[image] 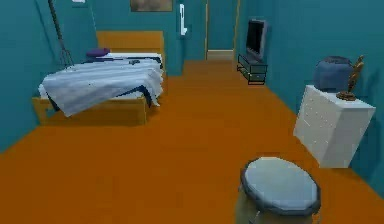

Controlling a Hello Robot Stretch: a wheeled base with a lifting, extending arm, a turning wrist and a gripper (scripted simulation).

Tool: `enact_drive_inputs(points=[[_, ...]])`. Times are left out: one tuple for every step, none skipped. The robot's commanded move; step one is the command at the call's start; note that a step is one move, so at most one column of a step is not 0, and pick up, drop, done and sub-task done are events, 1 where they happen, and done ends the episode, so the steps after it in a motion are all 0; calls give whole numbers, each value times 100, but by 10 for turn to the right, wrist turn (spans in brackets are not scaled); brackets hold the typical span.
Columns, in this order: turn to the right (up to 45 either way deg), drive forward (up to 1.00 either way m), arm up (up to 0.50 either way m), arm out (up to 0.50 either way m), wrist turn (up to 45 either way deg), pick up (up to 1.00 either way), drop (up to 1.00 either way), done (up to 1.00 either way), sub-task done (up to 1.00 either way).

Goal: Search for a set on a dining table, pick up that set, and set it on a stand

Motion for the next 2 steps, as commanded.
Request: enact_drive_inputs(points=[[-450,0,0,0,0,0,0,0,0],[-90,0,0,0,0,0,0,0,0]])
